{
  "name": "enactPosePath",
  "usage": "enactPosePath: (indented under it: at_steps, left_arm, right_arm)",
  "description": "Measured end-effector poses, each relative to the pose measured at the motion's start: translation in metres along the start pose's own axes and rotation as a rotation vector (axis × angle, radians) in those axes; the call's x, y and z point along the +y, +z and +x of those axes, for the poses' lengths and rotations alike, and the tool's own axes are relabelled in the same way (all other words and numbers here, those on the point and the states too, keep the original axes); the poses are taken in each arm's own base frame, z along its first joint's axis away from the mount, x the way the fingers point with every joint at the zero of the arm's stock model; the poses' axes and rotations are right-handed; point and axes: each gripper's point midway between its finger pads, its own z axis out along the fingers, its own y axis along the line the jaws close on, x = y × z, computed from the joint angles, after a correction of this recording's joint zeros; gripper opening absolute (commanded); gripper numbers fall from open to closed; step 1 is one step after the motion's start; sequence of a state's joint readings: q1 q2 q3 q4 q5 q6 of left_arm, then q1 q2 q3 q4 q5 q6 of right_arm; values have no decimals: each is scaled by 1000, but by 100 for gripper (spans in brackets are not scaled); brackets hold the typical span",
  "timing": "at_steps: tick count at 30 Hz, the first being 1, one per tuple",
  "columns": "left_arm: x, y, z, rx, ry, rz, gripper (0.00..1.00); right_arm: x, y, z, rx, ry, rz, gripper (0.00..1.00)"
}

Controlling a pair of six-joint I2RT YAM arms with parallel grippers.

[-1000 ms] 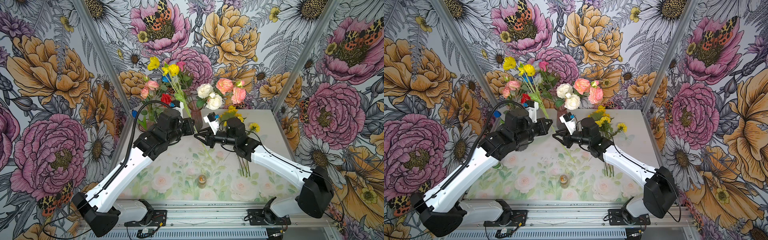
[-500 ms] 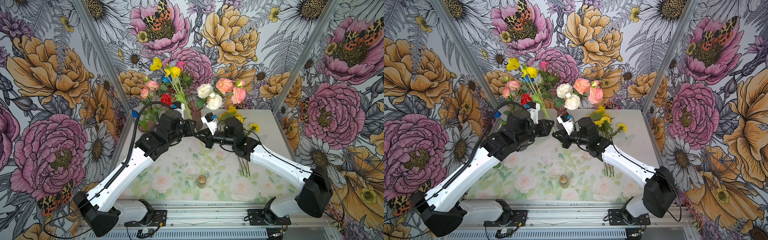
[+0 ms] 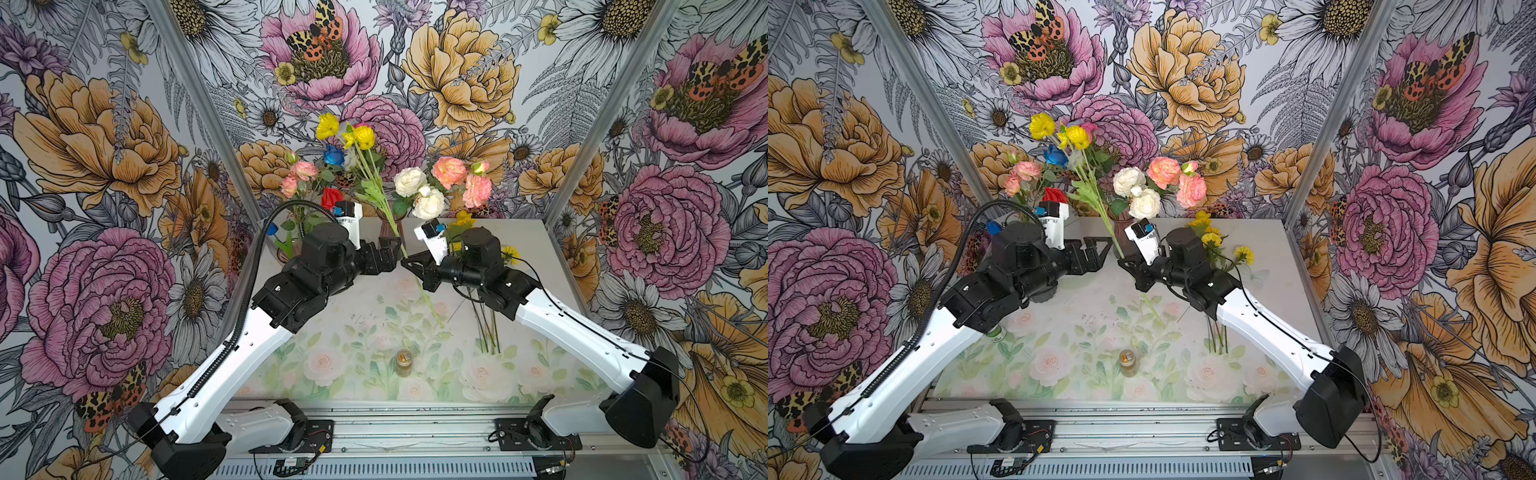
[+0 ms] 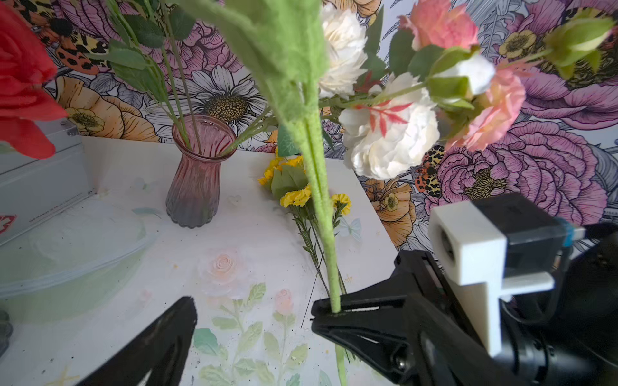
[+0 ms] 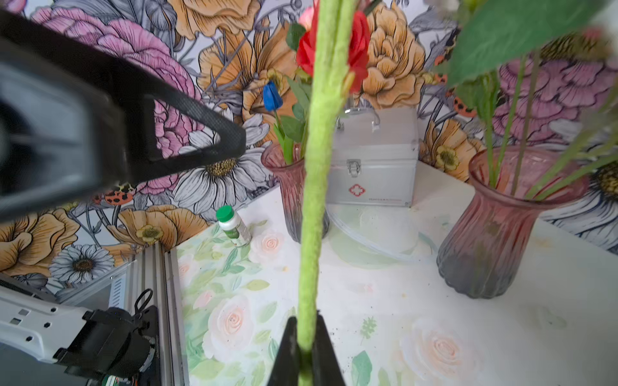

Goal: Pick out yellow flowers from the vase
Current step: Place the flower at the center of the board.

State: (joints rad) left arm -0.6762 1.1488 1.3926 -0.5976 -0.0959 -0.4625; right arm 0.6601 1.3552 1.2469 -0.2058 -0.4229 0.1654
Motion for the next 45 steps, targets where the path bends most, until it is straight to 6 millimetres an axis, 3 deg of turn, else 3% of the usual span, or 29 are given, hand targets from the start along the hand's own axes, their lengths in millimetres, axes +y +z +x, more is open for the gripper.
enactPosePath:
  at_steps: [8, 14, 20, 24, 28, 33, 39, 45]
  left_arm:
    - [11, -7, -1, -20, 18, -23, 99]
    - [18, -5, 0, -19, 36, -47, 99]
    - [24, -3, 2, -17, 37, -62, 99]
    - [27, -2, 6, -10, 38, -68, 98]
    - [34, -7, 7, -18, 39, -79, 99]
    - [45, -17, 3, -46, 37, -98, 99]
    - [58, -19, 7, -50, 25, -121, 99]
    - [72, -18, 12, -41, 22, -146, 99]
  right_arm:
    - [5, -65, -40, -104, -69, 88, 0]
    - [-15, -140, -67, -220, -91, 280, 0]
    - [-57, -209, -83, -304, -53, 577, 0]
    - [-105, -230, -72, -290, 57, 745, 0]
    - [-158, -231, -44, -229, 197, 854, 0]
    - [-216, -205, 18, -70, 369, 906, 0]
    - [-255, -156, 80, 91, 510, 848, 0]
    - [-270, -101, 139, 257, 579, 778, 0]
